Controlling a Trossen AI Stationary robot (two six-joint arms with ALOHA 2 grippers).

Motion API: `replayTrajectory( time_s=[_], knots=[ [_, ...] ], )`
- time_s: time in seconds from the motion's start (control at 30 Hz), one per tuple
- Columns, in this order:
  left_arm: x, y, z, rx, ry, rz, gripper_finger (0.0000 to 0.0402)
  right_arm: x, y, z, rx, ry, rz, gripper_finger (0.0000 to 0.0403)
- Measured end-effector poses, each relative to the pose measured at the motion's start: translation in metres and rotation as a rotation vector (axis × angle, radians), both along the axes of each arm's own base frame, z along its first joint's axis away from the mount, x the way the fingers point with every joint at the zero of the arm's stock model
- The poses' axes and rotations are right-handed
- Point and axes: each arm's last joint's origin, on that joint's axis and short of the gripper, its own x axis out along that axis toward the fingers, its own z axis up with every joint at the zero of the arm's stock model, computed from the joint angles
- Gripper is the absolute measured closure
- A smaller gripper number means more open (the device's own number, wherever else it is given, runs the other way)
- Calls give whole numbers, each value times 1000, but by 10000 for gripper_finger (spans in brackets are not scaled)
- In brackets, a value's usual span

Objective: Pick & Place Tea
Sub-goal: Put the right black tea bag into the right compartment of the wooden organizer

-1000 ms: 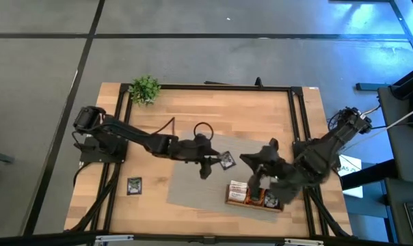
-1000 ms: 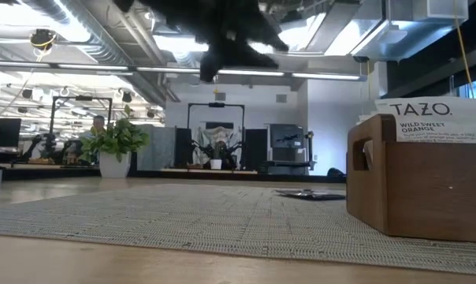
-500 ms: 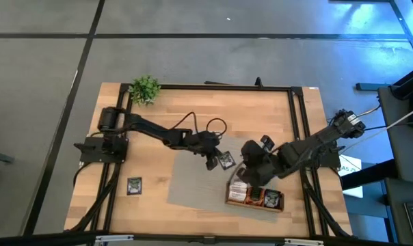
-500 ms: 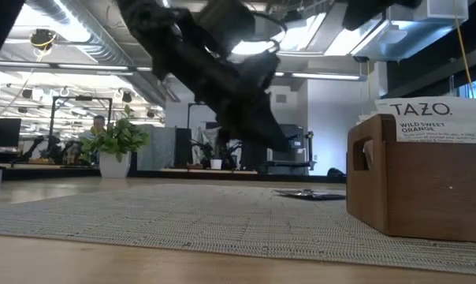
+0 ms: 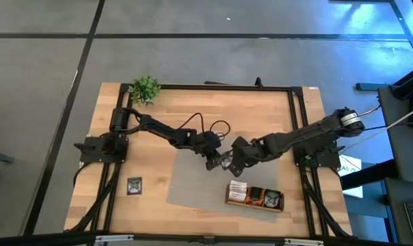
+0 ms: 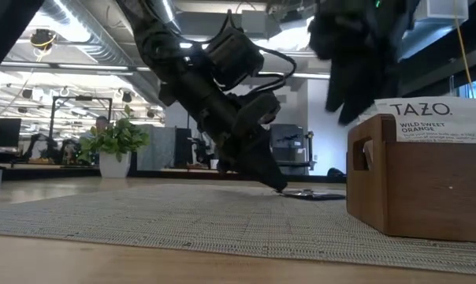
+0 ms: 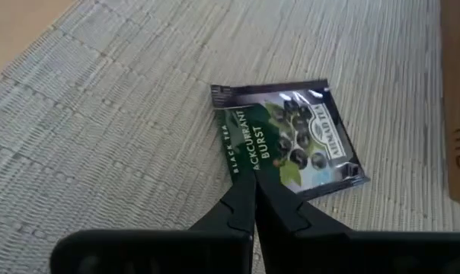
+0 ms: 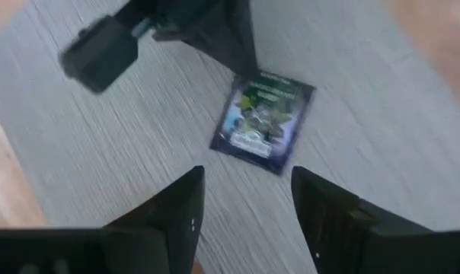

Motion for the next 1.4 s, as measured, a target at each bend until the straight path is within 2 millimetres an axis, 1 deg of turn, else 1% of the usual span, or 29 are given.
replayTrajectory(
  time_s=[0.1, 0.23, 0.4, 0.47, 0.6, 0.73, 0.97, 1.2, 1.4],
  knots=[
    [0, 1, 0, 3, 1, 3, 399, 1, -7, -18, 38, -37, -1, 206],
    [0, 1, 0, 5, 6, 6, 399, -1, -9, -35, 115, -81, -32, 215],
    [0, 0, -7, 2, 24, 12, 399, -10, -11, -56, 156, -90, -74, 221],
    [2, -1, -13, -7, 28, 17, 399, -14, -12, -63, 186, -77, -131, 221],
    [1, -2, -20, -33, 54, 36, 399, -24, -15, -75, 273, -41, -318, 220],
    [1, -3, -21, -33, 58, 36, 399, -27, -15, -82, 311, -54, -376, 219],
    [0, -3, -22, -39, 63, 41, 399, -31, -17, -95, 395, -187, -436, 219],
    [0, -3, -22, -41, 63, 42, 399, -41, -19, -107, 432, -212, -505, 219],
    [0, -3, -22, -49, 64, 50, 399, -37, -24, -111, 439, -266, -518, 221]
  ],
)
